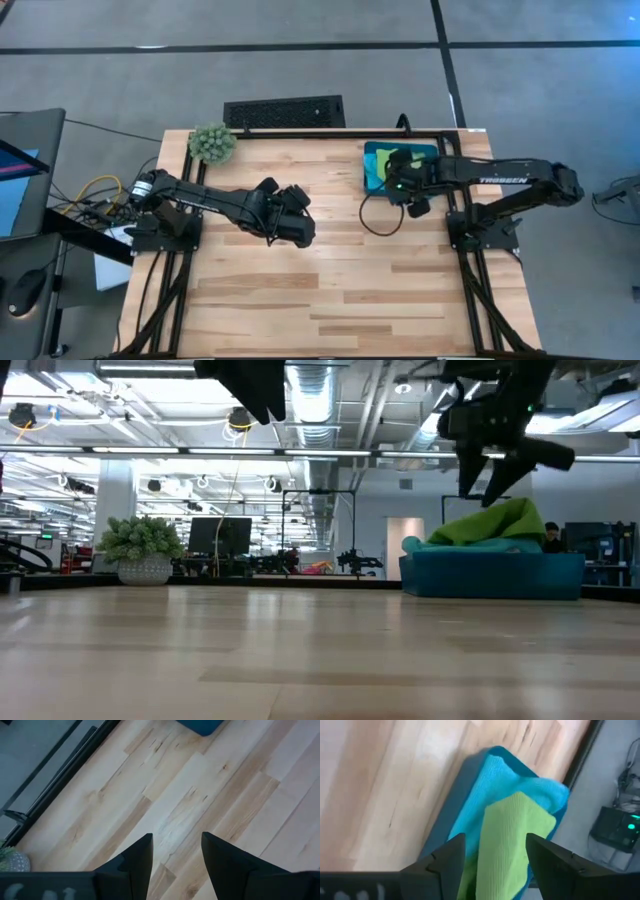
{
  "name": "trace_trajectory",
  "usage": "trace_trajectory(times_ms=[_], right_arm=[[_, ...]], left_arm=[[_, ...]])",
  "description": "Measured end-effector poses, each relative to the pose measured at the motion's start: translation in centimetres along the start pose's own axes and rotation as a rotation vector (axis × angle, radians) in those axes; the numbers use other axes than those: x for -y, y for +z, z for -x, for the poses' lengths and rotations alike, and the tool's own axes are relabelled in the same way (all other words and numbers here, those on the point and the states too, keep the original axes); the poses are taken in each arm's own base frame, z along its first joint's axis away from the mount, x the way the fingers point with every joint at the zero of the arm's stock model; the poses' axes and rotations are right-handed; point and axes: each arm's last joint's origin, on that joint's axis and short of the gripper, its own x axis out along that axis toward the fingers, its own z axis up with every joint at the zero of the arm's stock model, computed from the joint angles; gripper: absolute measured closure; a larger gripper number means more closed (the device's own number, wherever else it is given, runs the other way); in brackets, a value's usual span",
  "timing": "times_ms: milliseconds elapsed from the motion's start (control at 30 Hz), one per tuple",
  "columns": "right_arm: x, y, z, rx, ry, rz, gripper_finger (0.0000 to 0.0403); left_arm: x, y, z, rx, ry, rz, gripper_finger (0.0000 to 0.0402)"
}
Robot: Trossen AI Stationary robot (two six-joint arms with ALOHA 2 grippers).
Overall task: Fold microfiber towels
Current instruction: Fold the green microfiber cloth
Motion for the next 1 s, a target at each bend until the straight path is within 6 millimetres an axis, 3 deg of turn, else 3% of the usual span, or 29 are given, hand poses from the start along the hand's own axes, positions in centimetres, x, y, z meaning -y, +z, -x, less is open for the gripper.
trace_trajectory(times_ms=[500,633,833,1000], right_arm=[[1.5,1.2,-6.9,-0.185,0.049,0.041,0.0184],[1.4,1.6,-7.2,-0.193,0.029,0.082,0.0235],[1.3,2.2,-6.9,-0.157,-0.005,0.052,0.0381],[1.9,2.8,-7.0,-0.094,-0.066,-0.071,0.0377]], left_arm=[[0.0,0.0,0.0,-0.001,0.001,-0.002,0.0239],[0.0,0.0,0.0,-0.004,0.003,-0.004,0.0239],[-0.1,-0.1,0.0,-0.005,0.004,-0.011,0.0239],[-0.1,-0.1,0.0,-0.005,0.004,-0.021,0.0239]])
